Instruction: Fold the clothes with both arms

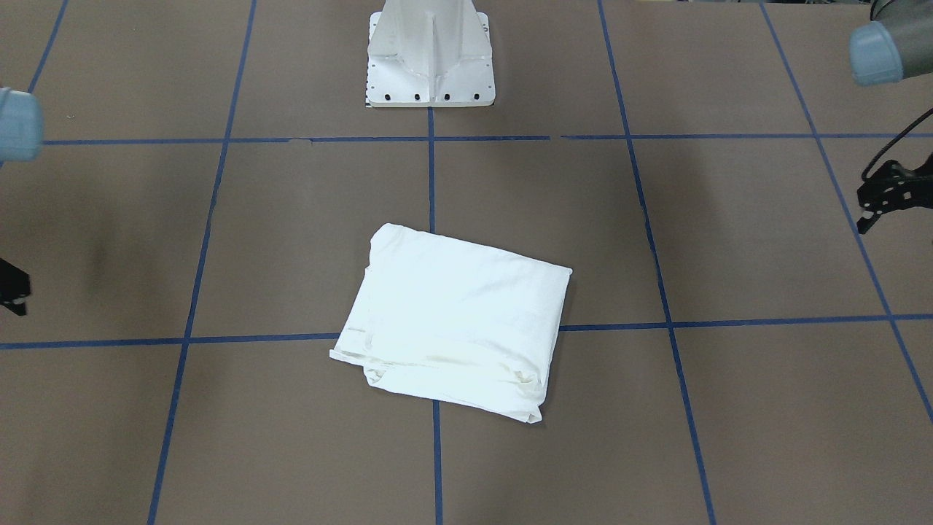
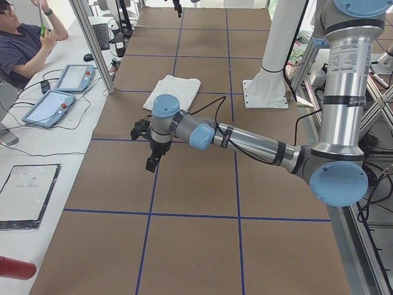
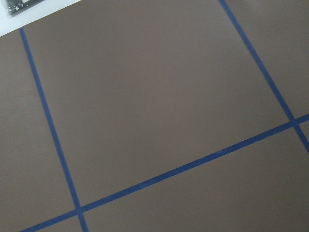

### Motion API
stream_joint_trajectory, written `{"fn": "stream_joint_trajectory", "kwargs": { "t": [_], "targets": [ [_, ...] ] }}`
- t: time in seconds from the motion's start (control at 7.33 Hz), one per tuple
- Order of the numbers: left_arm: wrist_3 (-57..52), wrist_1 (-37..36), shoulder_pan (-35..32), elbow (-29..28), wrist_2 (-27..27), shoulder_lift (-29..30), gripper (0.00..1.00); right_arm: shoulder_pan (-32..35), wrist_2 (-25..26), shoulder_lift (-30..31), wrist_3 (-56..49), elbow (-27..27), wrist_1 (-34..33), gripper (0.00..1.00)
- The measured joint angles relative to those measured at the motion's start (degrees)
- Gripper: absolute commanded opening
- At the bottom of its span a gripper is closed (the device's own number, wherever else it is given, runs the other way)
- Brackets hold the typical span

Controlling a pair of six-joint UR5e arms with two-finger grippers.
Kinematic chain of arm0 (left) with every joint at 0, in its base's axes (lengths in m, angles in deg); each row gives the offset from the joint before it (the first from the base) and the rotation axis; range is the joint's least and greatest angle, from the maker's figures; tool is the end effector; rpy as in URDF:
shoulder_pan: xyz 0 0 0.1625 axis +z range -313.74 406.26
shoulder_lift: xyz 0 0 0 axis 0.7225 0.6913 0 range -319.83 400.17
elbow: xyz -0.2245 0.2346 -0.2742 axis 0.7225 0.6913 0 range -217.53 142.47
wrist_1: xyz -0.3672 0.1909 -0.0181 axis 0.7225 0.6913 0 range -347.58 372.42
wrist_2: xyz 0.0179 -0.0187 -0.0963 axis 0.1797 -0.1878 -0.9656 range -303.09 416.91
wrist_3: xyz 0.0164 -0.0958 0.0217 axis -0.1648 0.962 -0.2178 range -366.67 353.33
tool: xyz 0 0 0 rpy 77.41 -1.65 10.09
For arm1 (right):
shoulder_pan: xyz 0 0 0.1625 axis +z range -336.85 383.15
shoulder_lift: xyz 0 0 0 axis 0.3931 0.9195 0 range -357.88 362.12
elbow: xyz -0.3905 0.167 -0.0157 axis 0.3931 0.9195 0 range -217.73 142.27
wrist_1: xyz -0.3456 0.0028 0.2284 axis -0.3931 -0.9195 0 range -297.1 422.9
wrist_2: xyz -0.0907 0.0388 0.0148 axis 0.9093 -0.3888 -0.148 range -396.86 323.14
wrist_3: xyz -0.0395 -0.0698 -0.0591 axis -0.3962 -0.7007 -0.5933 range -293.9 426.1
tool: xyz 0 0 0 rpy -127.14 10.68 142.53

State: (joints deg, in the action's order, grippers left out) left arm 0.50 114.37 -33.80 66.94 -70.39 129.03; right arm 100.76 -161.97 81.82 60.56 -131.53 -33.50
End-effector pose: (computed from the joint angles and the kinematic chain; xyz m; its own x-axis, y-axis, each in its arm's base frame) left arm 0.0138 -0.5022 0.5261 0.7526 0.2779 -0.5970 -0.0627 0.9327 0.3551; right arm -0.0473 -0.5693 0.5526 0.7583 -0.3430 0.5544 0.2871 0.9392 0.1883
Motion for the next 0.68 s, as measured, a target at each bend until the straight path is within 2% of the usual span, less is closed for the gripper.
{"fn": "stream_joint_trajectory", "kwargs": {
  "t": [0.41, 0.68],
  "targets": [
    [-4.59, -0.51, -2.52, -0.61, -0.72, -5.94, 1.00, 7.26, -4.06, 15.84, -1.88, 0.20, 11.46, 1.00],
    [-8.86, -2.29, -5.76, -1.15, -1.31, -8.46, 1.00, 10.81, -6.34, 18.69, -1.93, -0.22, 13.43, 1.00]
  ]
}}
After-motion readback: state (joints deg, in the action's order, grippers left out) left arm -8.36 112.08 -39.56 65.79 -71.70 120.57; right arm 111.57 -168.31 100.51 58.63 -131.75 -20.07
